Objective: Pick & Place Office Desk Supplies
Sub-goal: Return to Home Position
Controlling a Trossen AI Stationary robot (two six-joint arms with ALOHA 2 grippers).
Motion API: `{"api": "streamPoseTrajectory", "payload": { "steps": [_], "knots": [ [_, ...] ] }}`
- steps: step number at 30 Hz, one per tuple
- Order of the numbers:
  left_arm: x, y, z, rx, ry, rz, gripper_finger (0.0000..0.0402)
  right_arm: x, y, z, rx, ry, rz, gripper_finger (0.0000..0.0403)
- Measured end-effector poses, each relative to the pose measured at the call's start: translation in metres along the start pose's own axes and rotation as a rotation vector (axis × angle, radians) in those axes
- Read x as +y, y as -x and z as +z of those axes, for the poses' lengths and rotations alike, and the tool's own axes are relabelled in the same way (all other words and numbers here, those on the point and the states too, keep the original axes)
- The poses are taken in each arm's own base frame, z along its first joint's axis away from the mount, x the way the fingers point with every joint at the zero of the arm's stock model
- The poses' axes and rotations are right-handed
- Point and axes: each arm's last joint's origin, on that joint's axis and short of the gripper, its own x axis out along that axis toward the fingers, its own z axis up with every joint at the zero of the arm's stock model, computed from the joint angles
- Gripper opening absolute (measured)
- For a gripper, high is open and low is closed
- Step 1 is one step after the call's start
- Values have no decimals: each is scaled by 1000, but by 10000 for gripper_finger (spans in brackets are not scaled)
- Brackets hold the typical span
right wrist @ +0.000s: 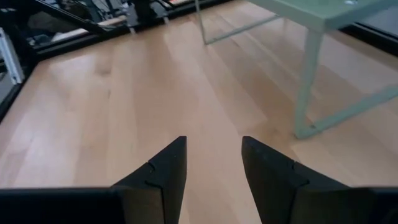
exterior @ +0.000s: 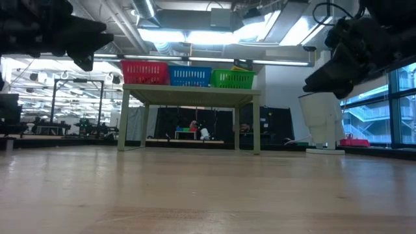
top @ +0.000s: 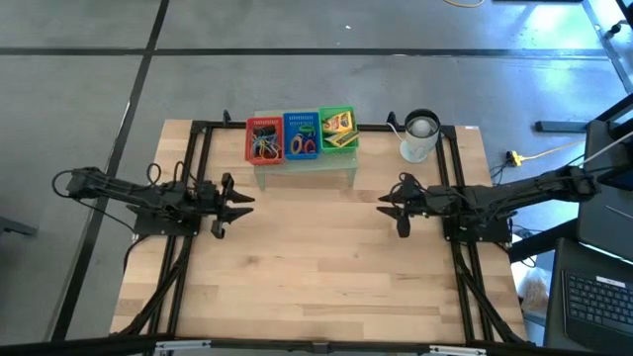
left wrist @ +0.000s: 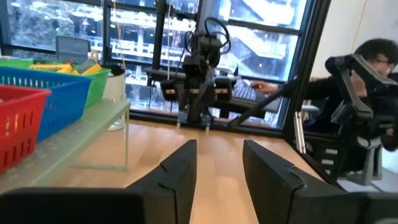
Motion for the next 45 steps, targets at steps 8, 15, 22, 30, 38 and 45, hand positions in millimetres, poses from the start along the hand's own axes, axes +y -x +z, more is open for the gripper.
{"api": "streamPoseTrajectory", "payload": {
  "steps": [8, 15, 22, 30, 38, 45],
  "knots": [
    [1, 0, -8, 84, 98, 14, 124, -8, 10, 3, -15, 2, -32, 155],
    [1, 1, -11, 111, 124, 19, 125, -17, 13, -19, -78, -43, -12, 155],
    [1, 1, -11, 110, 125, 19, 127, -24, 13, -41, -148, -80, 9, 155],
    [4, 1, -10, 95, 29, 109, 127, -32, 14, -38, -235, -49, -255, 155],
    [7, 1, -10, 90, -99, 201, 124, -35, 15, -39, -256, -55, -358, 155],
    [7, 1, -10, 90, -96, 201, 123, -33, 14, -39, -232, -50, -284, 155]
  ]
}}
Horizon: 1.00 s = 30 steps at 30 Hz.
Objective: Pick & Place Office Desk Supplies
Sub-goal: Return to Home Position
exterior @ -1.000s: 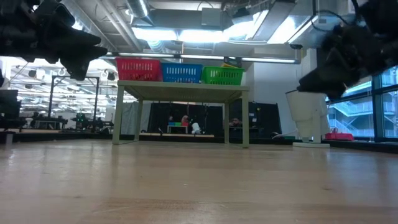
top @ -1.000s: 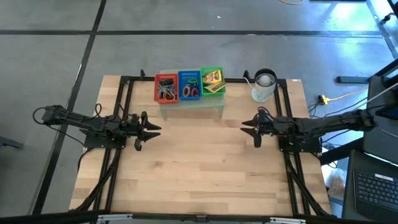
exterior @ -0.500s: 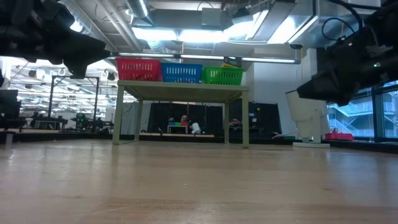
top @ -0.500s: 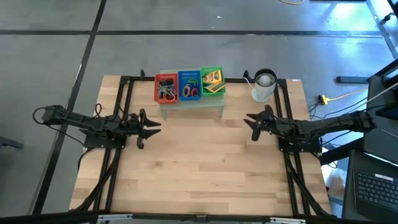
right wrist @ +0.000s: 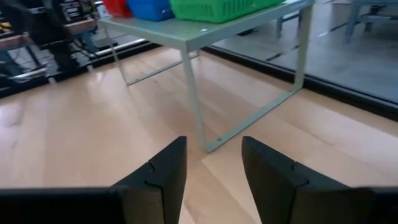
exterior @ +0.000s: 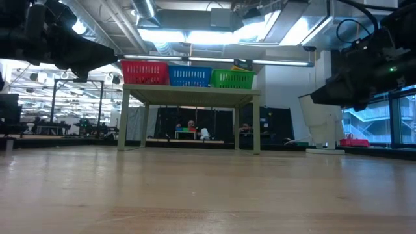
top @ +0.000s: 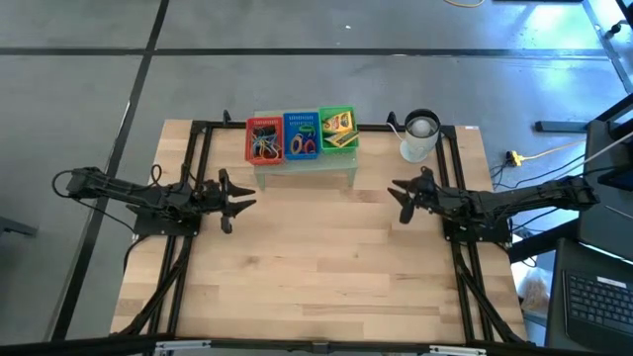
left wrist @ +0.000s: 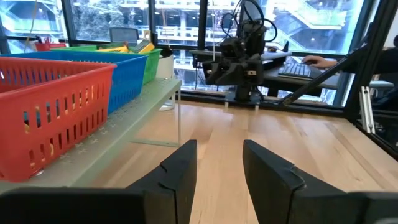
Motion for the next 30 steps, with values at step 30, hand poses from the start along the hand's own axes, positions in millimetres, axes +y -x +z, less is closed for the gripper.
{"api": "streamPoseTrajectory", "payload": {
  "steps": [30],
  "knots": [
    [0, 0, 0, 0, 0, 0, 123, 2, 0, -1, 23, -2, 67, 155]
  ]
}}
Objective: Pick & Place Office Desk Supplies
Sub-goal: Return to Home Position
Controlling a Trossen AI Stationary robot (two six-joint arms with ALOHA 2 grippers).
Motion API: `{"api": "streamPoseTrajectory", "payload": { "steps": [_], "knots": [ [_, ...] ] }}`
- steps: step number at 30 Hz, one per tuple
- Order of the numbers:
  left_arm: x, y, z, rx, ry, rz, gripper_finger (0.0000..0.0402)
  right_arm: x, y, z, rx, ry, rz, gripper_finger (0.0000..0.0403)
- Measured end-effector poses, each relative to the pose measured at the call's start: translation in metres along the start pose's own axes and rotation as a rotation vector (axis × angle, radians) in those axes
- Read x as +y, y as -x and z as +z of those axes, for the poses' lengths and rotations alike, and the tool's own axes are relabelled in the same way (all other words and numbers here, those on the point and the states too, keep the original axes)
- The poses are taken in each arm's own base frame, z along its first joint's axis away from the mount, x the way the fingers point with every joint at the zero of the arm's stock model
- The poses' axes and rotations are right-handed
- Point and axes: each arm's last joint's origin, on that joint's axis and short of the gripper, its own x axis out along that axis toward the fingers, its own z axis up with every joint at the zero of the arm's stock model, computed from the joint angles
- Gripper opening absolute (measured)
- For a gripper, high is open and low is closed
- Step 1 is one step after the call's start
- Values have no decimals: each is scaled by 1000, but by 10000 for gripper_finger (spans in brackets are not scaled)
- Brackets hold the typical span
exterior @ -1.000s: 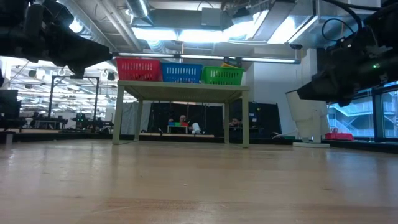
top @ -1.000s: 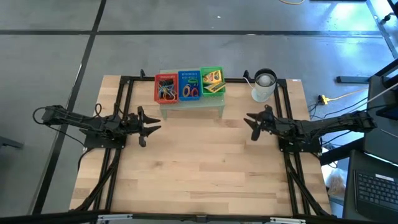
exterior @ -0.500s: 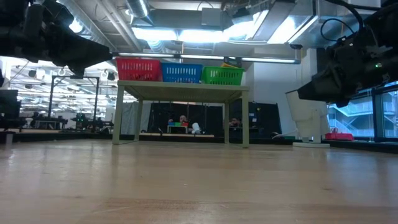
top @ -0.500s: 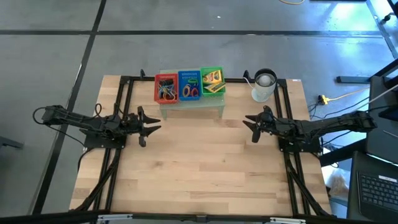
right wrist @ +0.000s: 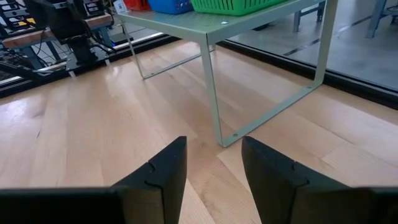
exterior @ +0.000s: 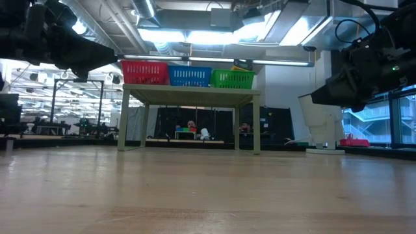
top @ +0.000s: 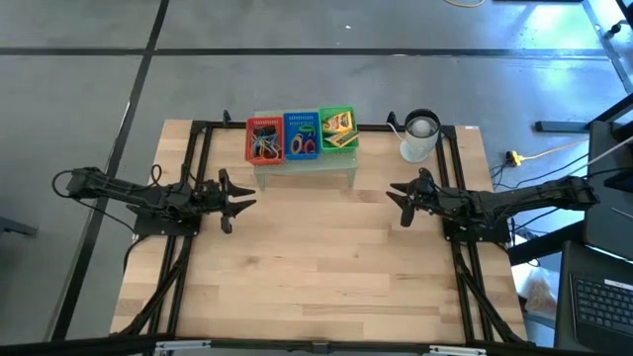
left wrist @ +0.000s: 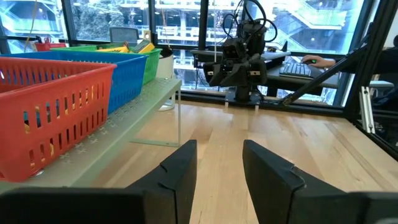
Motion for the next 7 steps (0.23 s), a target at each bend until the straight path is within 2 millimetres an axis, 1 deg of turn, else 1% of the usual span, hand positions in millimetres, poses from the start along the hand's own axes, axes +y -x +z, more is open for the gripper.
{"api": "streamPoseTrajectory", "payload": {
  "steps": [7],
  "knots": [
    [0, 0, 0, 0, 0, 0, 125, 0, 0, 0, -1, 0, -2, 155]
  ]
}}
